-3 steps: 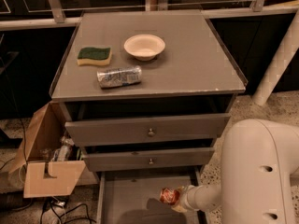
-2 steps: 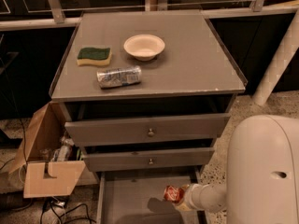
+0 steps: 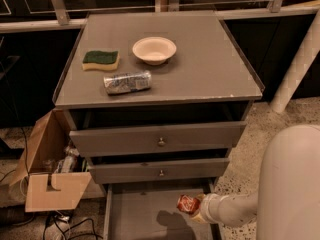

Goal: Pick coke can from bottom drawer and place on counter

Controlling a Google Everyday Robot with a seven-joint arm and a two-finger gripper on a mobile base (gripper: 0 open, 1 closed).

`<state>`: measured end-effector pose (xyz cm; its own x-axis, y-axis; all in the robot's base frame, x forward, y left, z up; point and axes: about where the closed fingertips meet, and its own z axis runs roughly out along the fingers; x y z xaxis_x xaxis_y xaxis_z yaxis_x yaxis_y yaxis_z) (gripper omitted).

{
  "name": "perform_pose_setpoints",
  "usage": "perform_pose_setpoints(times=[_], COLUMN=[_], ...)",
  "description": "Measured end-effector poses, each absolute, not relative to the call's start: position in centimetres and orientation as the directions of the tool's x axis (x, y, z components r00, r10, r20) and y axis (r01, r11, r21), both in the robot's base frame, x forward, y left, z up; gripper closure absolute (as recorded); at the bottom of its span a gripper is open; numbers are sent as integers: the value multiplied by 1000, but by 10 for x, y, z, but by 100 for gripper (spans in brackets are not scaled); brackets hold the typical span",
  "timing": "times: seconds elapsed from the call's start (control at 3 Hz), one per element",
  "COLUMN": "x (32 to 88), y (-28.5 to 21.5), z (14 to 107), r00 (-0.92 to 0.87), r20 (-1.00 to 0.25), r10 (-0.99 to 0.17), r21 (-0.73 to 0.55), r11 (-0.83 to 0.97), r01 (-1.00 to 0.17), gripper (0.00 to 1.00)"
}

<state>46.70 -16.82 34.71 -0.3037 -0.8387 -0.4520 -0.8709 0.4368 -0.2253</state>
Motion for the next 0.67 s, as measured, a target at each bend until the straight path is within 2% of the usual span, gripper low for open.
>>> perform_pose_setpoints(times=[0.67], x=[461], y=[-195], z=[431], r00=[-277], r20=[-463], r10=[-842], r21=[-332], r11=[455], r01=[-827], gripper=[100])
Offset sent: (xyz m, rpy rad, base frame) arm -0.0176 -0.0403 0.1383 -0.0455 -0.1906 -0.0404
